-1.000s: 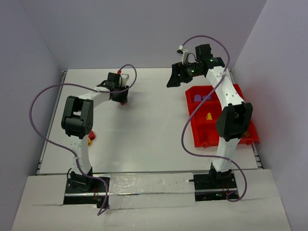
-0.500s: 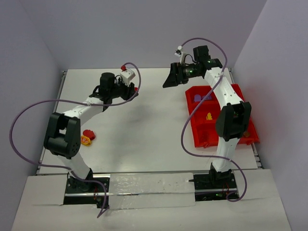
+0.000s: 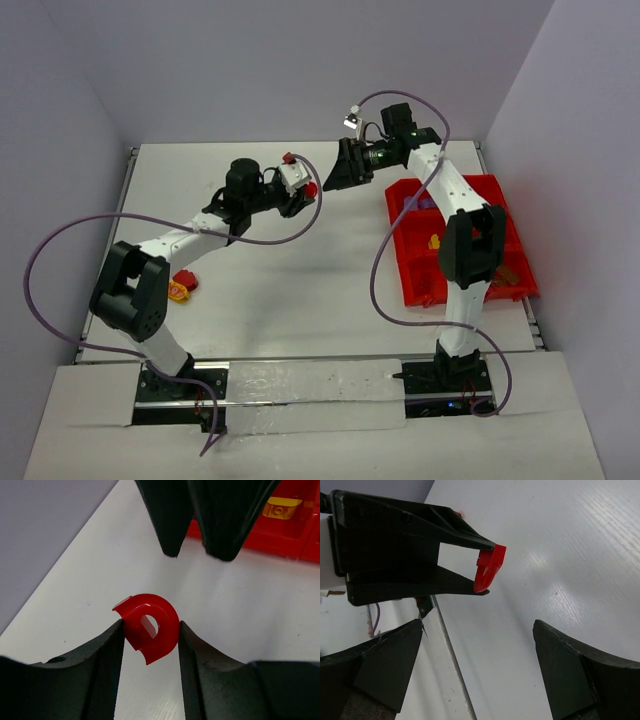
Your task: Sort the legos into containers by color
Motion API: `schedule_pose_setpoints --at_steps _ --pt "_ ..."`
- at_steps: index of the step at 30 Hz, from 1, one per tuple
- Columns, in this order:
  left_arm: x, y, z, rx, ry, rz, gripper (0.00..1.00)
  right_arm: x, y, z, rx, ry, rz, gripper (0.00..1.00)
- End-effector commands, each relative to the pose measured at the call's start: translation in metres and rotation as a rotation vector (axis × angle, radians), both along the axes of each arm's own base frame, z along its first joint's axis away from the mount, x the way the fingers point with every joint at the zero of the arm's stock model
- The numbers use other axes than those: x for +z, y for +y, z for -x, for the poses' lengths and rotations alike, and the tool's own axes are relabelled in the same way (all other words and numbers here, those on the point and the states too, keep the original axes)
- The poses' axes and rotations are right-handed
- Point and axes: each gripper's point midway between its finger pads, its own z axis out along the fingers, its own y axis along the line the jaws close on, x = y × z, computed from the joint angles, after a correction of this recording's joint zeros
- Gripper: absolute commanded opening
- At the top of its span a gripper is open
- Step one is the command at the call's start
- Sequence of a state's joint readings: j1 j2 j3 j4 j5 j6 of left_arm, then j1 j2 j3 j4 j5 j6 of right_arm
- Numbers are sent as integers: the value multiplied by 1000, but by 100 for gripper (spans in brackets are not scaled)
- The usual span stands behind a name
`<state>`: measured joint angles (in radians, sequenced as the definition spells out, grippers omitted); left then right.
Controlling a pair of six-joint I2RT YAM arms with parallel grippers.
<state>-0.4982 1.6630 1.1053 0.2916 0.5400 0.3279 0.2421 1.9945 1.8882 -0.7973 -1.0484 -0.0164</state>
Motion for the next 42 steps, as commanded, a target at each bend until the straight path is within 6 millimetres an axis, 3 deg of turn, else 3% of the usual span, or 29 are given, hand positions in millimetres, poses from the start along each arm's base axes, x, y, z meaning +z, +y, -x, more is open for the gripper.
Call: schedule_pose_setpoints --at_steps 1,6,11,15,17,21,23,24,25,26,27,31,34,38,39,40,42 --pt "43 -14 9 -71 -156 37 36 0 16 2 41 15 -44 96" --pt "48 -23 17 -106 -186 33 35 -2 27 -1 39 53 -57 91" --pt "52 -28 22 -124 -212 25 34 -5 32 -3 40 83 -75 79" --pt "55 -31 26 -130 -236 21 34 -9 34 -4 40 102 -84 50" --pt "56 -32 26 -127 -240 21 33 -10 35 -4 41 109 -87 41" --pt "57 -31 22 -98 -247 18 35 -8 34 2 58 115 -100 4" --pt "55 -31 20 -87 -241 16 44 -5 33 5 65 113 -107 0" --pt "55 -30 17 -67 -239 14 54 -3 33 7 71 109 -112 0" --pt "54 -28 13 -41 -234 12 82 1 32 9 82 99 -118 0" --pt "53 -24 8 6 -212 17 94 7 28 11 82 72 -113 0" --pt "51 -19 2 53 -194 18 99 8 24 12 81 54 -101 0" --pt "48 7 -16 212 -126 -10 99 14 -11 20 66 -80 0 0" --pt "56 35 -18 346 -51 29 99 -8 -63 36 29 -128 143 0" --pt "55 79 -11 419 80 100 99 -8 -110 77 28 -208 299 0" --pt "53 86 -8 430 105 107 99 -18 -118 81 29 -187 321 0" --pt "57 93 -3 438 117 120 99 -12 -126 94 30 -222 346 0" --pt "46 107 6 454 161 100 99 -30 -149 115 14 -198 421 0"
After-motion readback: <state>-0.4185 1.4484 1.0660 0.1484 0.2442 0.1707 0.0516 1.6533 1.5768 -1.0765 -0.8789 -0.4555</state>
